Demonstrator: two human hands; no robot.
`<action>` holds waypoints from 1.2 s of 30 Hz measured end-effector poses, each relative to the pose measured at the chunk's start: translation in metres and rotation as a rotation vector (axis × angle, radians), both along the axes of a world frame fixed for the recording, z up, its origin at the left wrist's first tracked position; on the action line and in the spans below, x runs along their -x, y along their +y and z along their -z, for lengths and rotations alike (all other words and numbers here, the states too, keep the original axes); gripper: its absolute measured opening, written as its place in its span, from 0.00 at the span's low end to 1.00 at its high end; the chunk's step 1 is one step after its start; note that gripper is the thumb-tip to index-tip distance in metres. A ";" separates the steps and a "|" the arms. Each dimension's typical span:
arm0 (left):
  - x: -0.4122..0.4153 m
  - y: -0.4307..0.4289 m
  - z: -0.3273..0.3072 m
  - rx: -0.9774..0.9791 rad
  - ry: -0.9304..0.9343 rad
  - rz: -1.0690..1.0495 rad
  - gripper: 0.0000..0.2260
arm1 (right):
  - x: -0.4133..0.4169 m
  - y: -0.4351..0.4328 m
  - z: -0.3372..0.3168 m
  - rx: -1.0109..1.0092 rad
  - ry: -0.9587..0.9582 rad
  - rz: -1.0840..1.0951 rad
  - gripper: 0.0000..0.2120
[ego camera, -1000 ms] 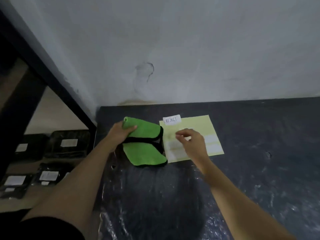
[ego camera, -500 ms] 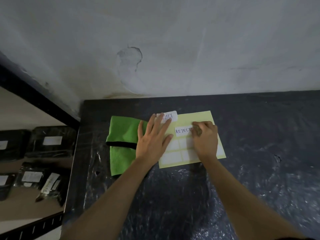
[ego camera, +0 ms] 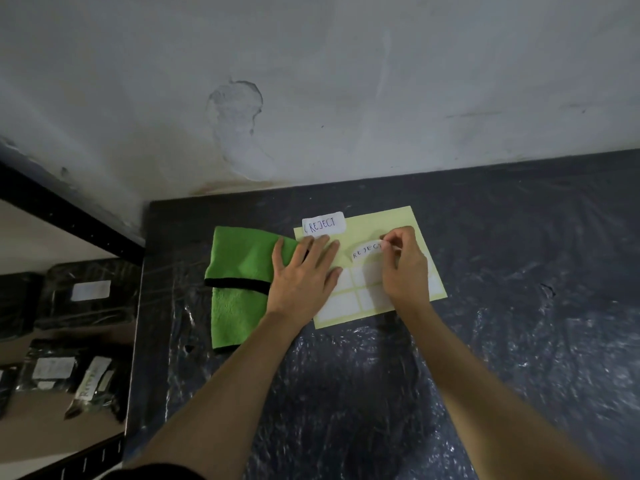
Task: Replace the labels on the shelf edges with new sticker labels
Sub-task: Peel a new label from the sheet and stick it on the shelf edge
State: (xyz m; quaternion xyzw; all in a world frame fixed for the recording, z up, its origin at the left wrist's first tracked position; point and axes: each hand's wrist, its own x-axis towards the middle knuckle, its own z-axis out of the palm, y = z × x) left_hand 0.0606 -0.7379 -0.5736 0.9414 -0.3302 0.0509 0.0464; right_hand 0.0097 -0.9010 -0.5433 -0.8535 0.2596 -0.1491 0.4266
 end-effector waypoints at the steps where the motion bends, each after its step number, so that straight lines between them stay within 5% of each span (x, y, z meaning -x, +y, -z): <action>1: 0.000 0.000 -0.001 -0.007 -0.003 0.002 0.20 | 0.004 0.000 -0.003 -0.027 -0.008 0.027 0.02; 10: 0.005 0.007 -0.037 0.124 0.384 -0.024 0.17 | 0.052 0.003 -0.054 -0.047 -0.044 0.085 0.04; 25: 0.226 0.182 -0.164 0.450 0.295 -0.302 0.11 | 0.244 0.167 -0.149 0.015 -0.204 -0.043 0.02; 36: 0.294 0.416 -0.172 0.371 0.295 -0.609 0.10 | 0.281 0.359 -0.151 0.028 -0.077 -0.374 0.05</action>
